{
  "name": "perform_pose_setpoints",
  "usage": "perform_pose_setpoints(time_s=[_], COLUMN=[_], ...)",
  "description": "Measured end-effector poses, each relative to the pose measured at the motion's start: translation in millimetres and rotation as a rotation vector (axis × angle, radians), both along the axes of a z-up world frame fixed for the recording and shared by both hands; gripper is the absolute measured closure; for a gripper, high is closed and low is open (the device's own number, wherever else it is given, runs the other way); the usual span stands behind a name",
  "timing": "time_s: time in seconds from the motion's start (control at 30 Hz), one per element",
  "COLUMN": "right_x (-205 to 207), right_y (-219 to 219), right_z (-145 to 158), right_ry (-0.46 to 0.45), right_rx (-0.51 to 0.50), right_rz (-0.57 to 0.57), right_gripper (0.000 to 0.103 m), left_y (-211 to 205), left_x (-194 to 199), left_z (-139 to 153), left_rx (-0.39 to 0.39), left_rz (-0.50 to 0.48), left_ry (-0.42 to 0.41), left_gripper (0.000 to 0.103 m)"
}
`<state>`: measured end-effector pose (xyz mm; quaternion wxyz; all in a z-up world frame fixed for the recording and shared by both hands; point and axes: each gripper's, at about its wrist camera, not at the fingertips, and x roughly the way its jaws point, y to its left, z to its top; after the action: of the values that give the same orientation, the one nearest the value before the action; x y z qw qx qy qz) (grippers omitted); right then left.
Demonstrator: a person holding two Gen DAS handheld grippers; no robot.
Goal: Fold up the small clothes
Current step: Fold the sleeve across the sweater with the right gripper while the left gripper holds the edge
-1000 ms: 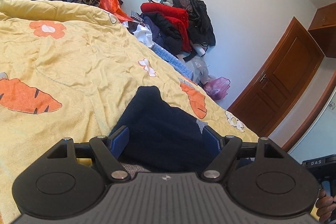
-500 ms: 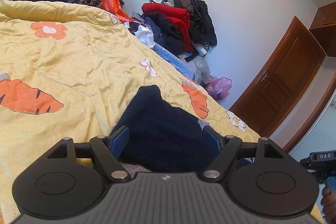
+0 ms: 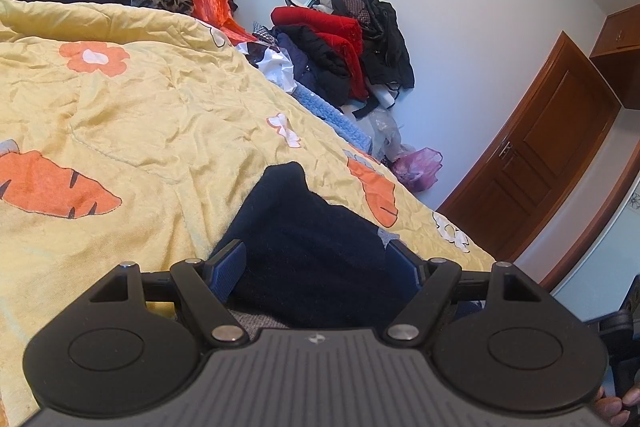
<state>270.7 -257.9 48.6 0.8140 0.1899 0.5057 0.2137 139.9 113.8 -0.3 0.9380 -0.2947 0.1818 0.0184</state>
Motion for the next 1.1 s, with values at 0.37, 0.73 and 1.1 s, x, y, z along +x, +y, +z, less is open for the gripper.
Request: perform_pose_setpoints(time_s=[0.37, 0.73, 1.1], right_x=[17, 3, -23], right_y=[52, -13, -74], right_z=[127, 103, -5], right_ry=[-0.278, -0.256, -0.069], right_rx=[0.241, 0.072, -0.059], right_rz=[0.144, 0.107, -0.077], right_gripper=[0.086, 0.086, 0.085], left_y=[0, -1, -2], left_x=[0, -1, 2], left_z=[0, 2, 1], left_rx=[0.0, 0.002, 0.005], left_rz=[0.0, -0.004, 0.001], left_ry=[0.0, -0.008, 0.006], left_gripper=[0.026, 0.026, 0.026])
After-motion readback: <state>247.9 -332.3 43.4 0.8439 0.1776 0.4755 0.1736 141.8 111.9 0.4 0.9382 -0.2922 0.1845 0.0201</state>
